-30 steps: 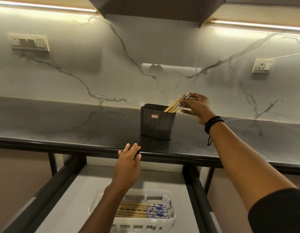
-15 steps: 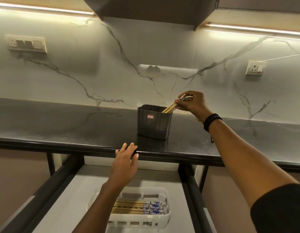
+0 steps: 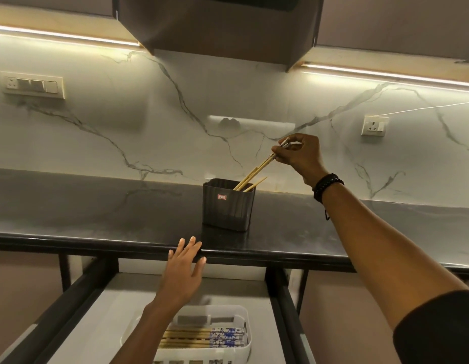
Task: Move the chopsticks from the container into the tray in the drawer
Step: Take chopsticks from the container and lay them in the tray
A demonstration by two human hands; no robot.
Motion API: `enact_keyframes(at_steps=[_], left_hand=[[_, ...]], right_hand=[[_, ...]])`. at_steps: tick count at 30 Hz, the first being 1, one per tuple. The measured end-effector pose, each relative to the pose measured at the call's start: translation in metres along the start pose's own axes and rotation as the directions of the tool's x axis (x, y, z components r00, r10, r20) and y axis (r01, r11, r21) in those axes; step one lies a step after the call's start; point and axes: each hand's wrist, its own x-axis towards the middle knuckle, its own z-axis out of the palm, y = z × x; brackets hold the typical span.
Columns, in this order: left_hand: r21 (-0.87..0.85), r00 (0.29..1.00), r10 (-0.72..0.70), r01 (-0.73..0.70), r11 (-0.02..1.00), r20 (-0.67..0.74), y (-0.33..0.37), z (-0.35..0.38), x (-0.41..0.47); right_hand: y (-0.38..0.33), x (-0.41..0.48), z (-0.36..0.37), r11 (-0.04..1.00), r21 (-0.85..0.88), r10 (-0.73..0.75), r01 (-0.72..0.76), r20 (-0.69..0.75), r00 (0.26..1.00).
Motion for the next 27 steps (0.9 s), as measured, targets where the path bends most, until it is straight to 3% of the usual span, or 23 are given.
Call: enact_keyframes(at_steps=[18,27], left_hand=[[-0.169,0.993,-0.067,0.05,0.984,-0.095,0.026,-0.015,-0.015],[-0.236,0.992,-0.093,0.071,0.969,-0.086,0.032,-0.016,-0.016]], right_hand=[[-0.02,-0.047,-0.027,0.913,0.408,0.136,0.033,-0.38,0.915],[-0.017,-0.082,-0.025,0.744,0.665,0.352,0.06,-0.467,0.811]])
